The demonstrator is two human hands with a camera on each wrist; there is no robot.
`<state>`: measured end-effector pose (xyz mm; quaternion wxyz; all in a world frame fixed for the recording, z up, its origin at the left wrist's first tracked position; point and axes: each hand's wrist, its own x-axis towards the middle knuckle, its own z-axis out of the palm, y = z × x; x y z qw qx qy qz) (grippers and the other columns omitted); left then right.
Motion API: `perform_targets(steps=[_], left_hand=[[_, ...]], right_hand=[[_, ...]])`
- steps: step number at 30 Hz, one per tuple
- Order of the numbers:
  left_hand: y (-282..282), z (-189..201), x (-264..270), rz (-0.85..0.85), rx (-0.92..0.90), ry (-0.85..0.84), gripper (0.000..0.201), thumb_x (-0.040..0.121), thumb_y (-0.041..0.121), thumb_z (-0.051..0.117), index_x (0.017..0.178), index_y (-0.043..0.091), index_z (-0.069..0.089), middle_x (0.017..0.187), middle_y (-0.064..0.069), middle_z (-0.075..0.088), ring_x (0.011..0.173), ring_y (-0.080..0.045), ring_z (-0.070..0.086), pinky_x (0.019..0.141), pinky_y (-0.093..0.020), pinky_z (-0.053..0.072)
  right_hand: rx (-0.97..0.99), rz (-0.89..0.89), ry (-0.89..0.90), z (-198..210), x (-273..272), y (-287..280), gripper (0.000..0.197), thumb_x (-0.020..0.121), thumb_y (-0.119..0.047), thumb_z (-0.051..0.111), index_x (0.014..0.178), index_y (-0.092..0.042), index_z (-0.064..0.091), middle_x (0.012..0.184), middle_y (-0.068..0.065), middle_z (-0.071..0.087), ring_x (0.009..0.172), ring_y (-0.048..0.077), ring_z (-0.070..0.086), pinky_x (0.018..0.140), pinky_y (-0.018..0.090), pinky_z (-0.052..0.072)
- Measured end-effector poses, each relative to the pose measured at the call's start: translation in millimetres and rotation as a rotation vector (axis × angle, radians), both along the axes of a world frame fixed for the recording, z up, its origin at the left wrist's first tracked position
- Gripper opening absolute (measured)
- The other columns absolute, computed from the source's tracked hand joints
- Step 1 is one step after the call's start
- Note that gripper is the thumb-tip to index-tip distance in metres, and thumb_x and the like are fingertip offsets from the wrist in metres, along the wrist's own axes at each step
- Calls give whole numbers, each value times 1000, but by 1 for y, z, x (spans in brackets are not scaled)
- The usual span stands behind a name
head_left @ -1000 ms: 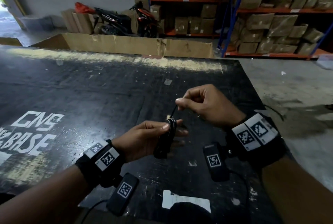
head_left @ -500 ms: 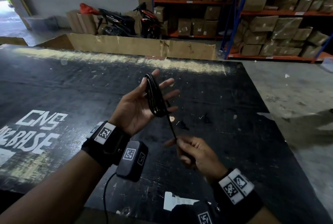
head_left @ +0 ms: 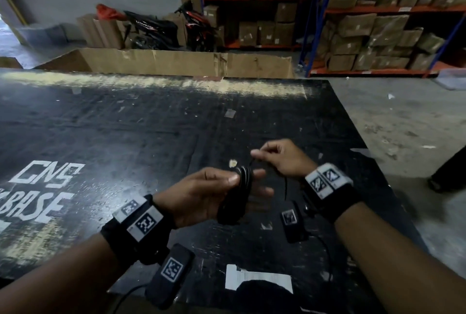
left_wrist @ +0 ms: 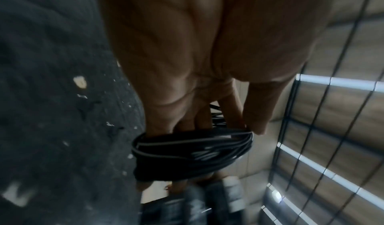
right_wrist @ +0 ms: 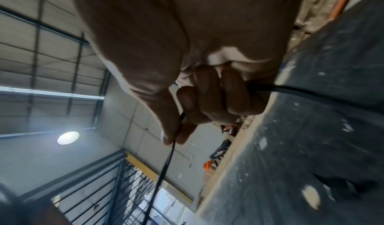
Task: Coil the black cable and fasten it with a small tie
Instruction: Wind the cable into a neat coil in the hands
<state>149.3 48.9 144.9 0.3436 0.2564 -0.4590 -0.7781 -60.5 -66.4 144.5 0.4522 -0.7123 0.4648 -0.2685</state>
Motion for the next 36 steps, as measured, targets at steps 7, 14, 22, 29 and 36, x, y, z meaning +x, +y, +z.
perform_targets(steps=[7,14,22,29,36], left_hand=[[-11,-27,-4,285,56,-182,45,104,22,51,145,3,55,148,-19,58,133,-42,58,110,-63,44],[-31,-20,-2,550,98,45,46,102,30,47,146,19,56,129,-13,71,115,-35,70,95,-59,54],[-41,-2,-1,521,91,424,50,105,36,40,153,21,45,152,-17,56,138,-43,54,105,-70,42],[-39,-5,-5,419,166,620,48,108,36,40,150,15,48,91,3,76,90,-11,76,103,-68,48],[-30,-14,-15,258,222,706,50,113,35,23,135,8,59,64,7,36,53,-5,29,72,-21,50]], right_hand=[[-174,54,41,54,17,22,27,92,-31,70,76,-9,77,39,-16,54,39,-5,48,47,13,34],[23,8,-375,24,23,62,24,101,-9,53,94,7,68,47,-1,52,36,2,40,42,15,36],[232,-96,-553,-40,29,86,21,99,-12,58,82,-12,71,55,1,59,37,5,39,42,16,32],[297,-176,-668,-46,25,86,16,93,-6,64,78,-9,68,60,8,66,45,14,54,45,21,45],[537,-124,-950,-35,23,81,4,89,-12,64,92,-11,63,93,11,74,79,21,72,66,33,62]])
